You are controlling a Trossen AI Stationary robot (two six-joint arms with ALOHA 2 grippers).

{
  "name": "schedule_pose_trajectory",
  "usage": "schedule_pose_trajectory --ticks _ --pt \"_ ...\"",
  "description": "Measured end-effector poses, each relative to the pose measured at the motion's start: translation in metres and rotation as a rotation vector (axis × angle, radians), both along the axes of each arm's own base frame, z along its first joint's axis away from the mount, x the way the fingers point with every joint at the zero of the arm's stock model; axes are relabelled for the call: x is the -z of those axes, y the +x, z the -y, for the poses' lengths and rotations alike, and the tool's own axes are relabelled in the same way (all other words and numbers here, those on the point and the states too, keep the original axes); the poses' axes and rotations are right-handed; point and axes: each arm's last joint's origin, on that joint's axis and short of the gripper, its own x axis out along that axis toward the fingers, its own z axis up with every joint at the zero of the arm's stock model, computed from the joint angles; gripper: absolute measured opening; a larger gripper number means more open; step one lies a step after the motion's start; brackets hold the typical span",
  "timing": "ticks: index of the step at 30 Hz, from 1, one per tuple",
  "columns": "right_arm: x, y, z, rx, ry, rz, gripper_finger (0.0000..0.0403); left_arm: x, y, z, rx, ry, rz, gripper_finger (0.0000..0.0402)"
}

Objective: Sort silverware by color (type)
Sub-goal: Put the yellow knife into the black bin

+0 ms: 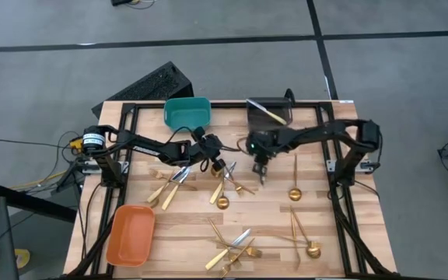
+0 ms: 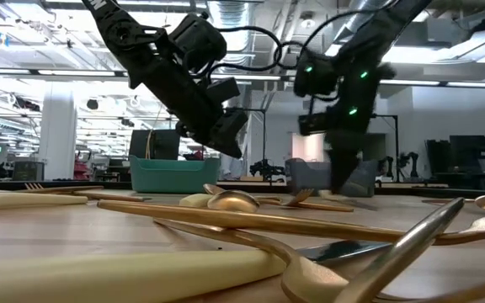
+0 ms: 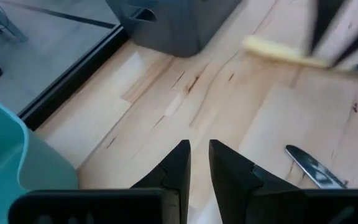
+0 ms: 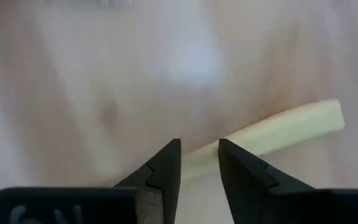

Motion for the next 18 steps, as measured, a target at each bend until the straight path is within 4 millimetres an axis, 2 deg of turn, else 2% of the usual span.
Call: schedule_pose_trajectory --ticks 5,10,13,18 --pt "-0.038 -0.013 -0.025 -0.085 -0.032 0.058 0.0134 0.0 0.0 0.0 0.015 0.011 -0.013 0.0049" --pt "-0.054 -0.024 -0.035 -0.375 -0.129 0.018 0.0134 -0.001 0.002 0.005 0.082 0.045 -0.04 0.0049" --pt "-0.048 -0.025 -0.036 -0.572 -0.172 -0.055 0.0135 -0.002 0.004 0.01 0.108 0.043 -0.017 0.0049" --pt "-0.026 -0.02 -0.036 -0.866 -0.194 -0.206 0.0146 -0.003 0.006 0.02 0.126 0.062 -0.01 0.0049"
